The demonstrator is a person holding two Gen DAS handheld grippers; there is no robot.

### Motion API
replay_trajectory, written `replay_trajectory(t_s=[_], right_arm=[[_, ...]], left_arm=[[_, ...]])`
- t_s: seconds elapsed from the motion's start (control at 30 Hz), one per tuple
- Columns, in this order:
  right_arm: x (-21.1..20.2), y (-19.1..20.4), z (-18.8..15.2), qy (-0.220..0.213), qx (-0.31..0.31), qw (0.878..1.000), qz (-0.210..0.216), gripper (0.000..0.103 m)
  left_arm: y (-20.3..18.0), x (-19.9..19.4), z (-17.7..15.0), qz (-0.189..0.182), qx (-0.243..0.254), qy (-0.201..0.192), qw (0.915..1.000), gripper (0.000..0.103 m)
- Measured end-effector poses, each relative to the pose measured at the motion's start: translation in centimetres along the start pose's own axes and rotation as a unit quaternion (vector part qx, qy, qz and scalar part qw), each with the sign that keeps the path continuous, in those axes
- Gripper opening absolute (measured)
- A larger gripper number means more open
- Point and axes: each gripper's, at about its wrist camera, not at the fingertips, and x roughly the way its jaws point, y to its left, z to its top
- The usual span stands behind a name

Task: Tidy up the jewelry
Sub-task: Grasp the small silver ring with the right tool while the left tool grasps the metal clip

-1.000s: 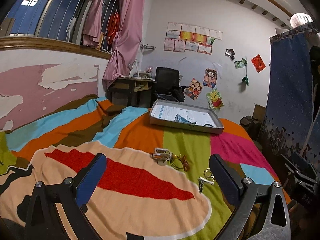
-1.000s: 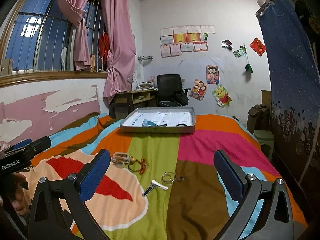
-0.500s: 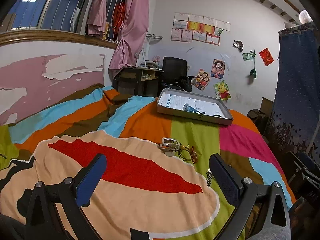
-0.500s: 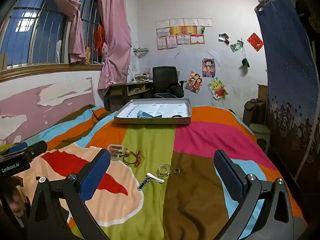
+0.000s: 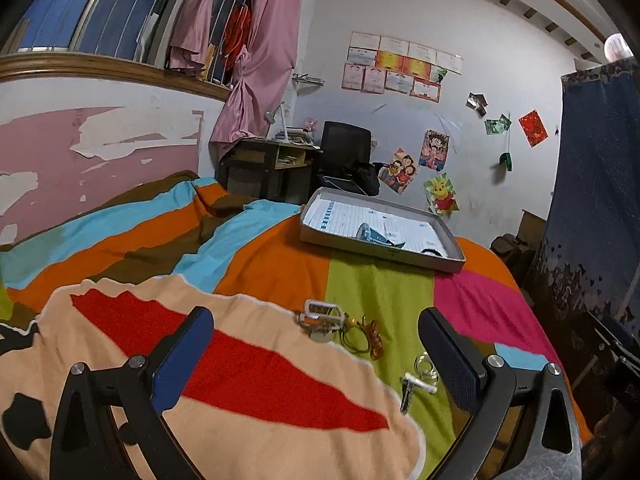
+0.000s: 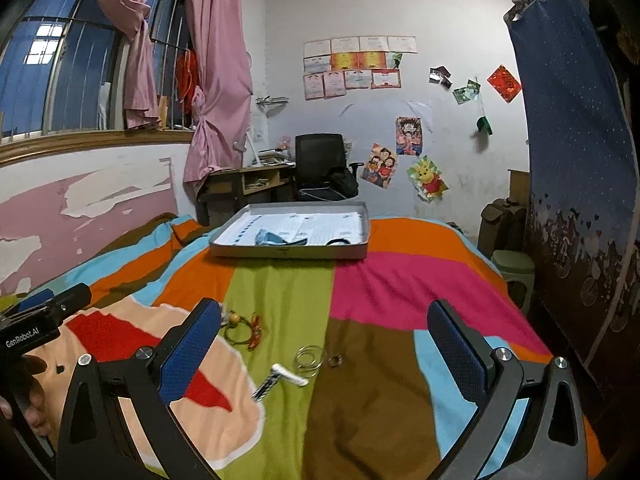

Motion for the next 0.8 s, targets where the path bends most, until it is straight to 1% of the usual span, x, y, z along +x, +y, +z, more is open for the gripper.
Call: replay_trajectory(t_s=[0.23,0.33,0.43,0.5,0.57,0.63,0.7,0.8], right_arm=[[3.0,-1.6,1.0,0.017,0.027,0.999,0.007,0.102],[4.7,-2.3,1.5,0.023,0.028,0.999,0.012,0.102],[7.1,-3.1,2.2,0.042,0.023,0.999,0.025,0.102],[8.9,-3.5,2.8,0.061,0.012,0.998,0.034,0.102],[11.3,-4.0,3.2,0.084,-0.005,0.995,0.05,0.102],[13.6,-4.2,3.3,0.106,-0.032,0.992,0.062,0.102],[15.7,-4.7,2.9,0.126,-0.05,0.988,0.071,0.102],[18.2,-5.6,1.8,0.162,-0.047,0.982,0.083,0.101]], left_arm=[[-2.1,3.8,0.4,-0.007,0.003,-0.003,1.0,0.103],[-3.1,5.7,0.1,-0.015,0.009,0.006,0.9998,0.103],[-4.1,7.5,-0.4,-0.024,0.018,0.019,0.9994,0.103],[-4.8,9.0,-0.8,-0.034,0.024,0.034,0.9985,0.103],[-5.3,10.7,-1.4,-0.045,0.029,0.056,0.997,0.103],[-5.6,12.0,-2.1,-0.057,0.032,0.076,0.995,0.103],[-5.7,13.3,-2.9,-0.067,0.038,0.099,0.9921,0.103],[-6.0,14.4,-4.3,-0.082,0.055,0.132,0.9863,0.103]])
